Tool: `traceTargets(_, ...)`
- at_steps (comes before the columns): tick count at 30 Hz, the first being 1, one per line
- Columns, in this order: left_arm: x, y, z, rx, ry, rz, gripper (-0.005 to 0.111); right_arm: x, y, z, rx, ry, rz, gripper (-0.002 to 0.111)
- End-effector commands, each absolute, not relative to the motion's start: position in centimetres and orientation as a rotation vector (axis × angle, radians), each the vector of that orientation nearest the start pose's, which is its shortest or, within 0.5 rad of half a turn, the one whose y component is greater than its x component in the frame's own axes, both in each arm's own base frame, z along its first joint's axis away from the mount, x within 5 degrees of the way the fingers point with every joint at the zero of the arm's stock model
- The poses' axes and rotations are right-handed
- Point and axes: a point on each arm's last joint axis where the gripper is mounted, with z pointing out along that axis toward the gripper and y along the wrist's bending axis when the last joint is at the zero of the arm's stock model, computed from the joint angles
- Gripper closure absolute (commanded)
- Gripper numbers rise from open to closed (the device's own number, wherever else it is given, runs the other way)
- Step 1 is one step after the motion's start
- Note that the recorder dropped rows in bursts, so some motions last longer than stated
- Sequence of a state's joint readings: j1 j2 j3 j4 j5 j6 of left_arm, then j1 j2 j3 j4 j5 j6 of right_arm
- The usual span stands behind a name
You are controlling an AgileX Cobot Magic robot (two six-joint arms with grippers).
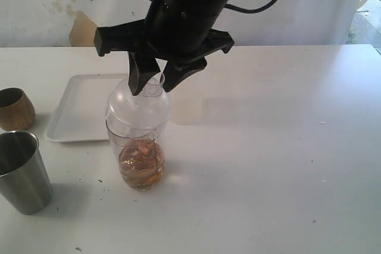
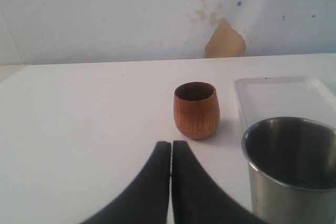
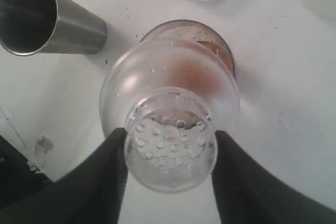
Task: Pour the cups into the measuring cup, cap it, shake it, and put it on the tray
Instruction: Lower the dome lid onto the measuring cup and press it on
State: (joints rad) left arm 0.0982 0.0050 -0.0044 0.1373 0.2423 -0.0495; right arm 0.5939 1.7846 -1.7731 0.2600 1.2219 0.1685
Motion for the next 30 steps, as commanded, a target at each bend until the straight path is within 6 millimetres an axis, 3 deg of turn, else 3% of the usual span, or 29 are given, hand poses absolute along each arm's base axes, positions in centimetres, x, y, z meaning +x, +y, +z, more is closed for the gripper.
traceTargets(1, 5.5, 0.8, 19.2, -0.036, 1.723, 0.162, 0.106, 30.8, 23.5, 35.0, -0.528, 2.74, 0.553, 0.108)
traceTargets(9, 5.5, 0.8, 19.2, -0.036, 1.723, 0.162, 0.106, 31.3, 23.9, 33.8, -0.524, 2.775, 0.545, 0.108)
traceTargets(22, 5.5, 0.8, 19.2, -0.036, 1.723, 0.162, 0.106, 31.5, 23.8, 33.8, -0.52, 2.755, 0.525, 0.108)
traceTargets(30, 5.5, 0.8, 19.2, -0.036, 1.723, 0.162, 0.106, 31.6, 23.2, 35.2, -0.469, 2.704, 0.479, 0.108)
